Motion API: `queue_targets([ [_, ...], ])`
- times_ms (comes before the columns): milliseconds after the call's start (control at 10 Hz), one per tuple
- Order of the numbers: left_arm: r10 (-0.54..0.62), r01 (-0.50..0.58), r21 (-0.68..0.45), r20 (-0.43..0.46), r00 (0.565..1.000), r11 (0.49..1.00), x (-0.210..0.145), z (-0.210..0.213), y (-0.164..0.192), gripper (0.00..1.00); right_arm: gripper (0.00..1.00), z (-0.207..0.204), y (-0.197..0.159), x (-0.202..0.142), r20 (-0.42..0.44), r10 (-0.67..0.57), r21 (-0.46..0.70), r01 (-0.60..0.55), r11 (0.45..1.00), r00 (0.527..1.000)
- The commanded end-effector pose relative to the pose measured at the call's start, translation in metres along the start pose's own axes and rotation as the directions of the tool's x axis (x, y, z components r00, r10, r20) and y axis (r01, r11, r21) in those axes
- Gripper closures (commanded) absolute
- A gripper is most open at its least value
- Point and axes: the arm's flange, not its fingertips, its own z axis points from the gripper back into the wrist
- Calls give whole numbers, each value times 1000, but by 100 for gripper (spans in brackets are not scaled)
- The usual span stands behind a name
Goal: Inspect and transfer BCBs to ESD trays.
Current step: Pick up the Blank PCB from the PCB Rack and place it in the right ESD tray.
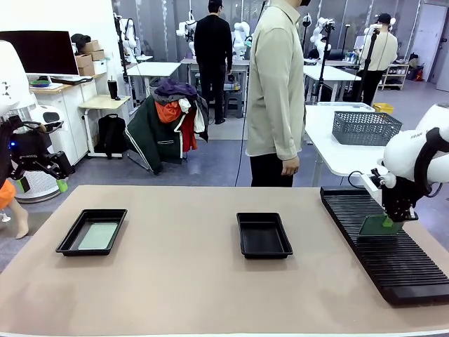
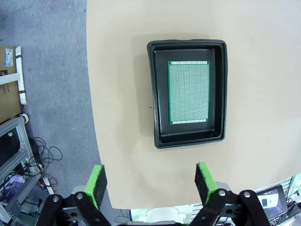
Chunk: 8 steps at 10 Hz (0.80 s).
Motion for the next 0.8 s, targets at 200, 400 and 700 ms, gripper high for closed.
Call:
queue_targets([
  [200, 3, -3, -7, 7, 1000, 1000, -1, -1, -1, 0, 100, 108, 10, 4, -6, -28, 50, 28, 998, 1000],
  [400, 3, -3, -7, 7, 1000, 1000, -1, -1, -1, 0, 100, 174, 14, 9, -20, 2, 55, -1, 998, 1000],
  [700, 3, -3, -7, 7, 1000, 1000, -1, -1, -1, 0, 100, 246, 18, 6, -18, 9, 105, -7, 994, 1000],
])
